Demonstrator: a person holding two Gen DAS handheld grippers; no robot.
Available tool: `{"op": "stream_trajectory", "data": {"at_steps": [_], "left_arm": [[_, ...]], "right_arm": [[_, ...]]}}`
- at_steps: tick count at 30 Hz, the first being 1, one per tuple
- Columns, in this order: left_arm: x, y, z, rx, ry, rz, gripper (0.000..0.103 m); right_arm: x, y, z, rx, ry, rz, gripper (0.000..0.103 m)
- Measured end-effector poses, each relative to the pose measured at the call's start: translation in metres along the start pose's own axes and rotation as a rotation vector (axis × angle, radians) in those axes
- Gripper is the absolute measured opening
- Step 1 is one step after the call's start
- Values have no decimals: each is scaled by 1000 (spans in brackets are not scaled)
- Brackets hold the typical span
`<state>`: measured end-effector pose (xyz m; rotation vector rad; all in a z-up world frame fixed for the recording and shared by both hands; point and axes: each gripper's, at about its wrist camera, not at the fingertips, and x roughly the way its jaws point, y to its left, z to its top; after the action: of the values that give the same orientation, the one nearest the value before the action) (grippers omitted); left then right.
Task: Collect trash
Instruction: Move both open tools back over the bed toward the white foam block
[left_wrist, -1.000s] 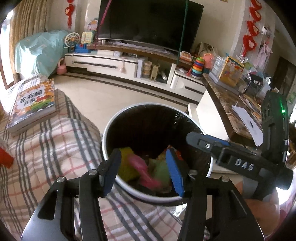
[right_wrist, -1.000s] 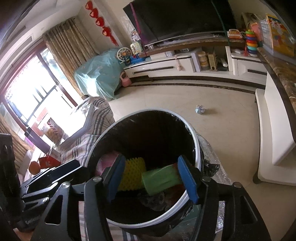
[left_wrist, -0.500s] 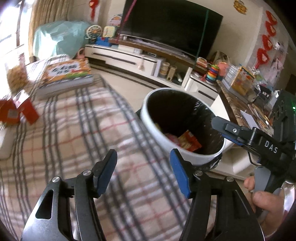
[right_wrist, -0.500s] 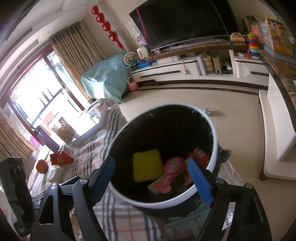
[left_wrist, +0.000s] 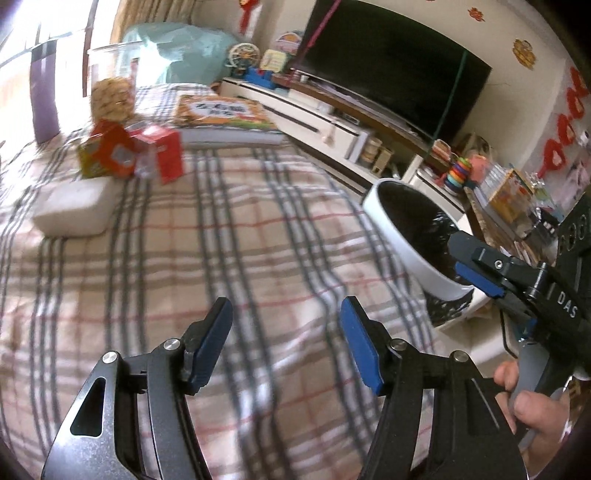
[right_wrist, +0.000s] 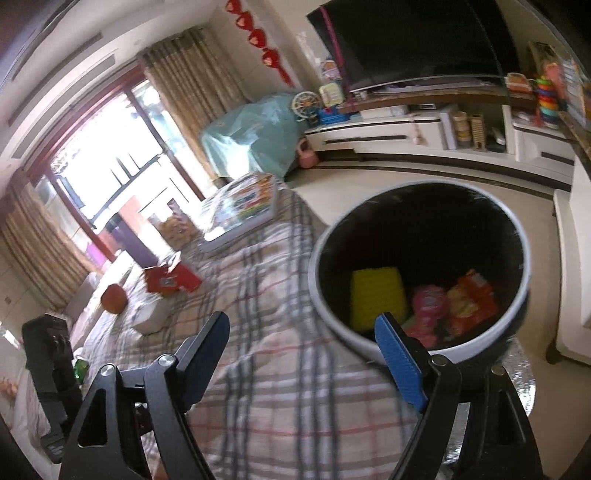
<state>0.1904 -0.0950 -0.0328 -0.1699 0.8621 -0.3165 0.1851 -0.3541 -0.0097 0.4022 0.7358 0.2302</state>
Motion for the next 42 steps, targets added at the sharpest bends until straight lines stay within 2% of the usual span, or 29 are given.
{"op": "stream_trajectory", "data": {"at_steps": [19, 25, 33, 42], "left_arm": [[-33, 88, -10, -141, -42, 136, 65], [-36, 111, -3, -174, -62, 187, 76], [-23, 128, 8, -210, -43, 206, 79], [-1, 135, 34, -195, -35, 242, 80]], "right_arm": [[49, 72, -21, -121, 105, 104, 83], [68, 88, -20, -157, 126, 131, 83], [95, 95, -15, -169, 151, 151, 83], [130, 112, 0, -207, 177, 195, 83]]}}
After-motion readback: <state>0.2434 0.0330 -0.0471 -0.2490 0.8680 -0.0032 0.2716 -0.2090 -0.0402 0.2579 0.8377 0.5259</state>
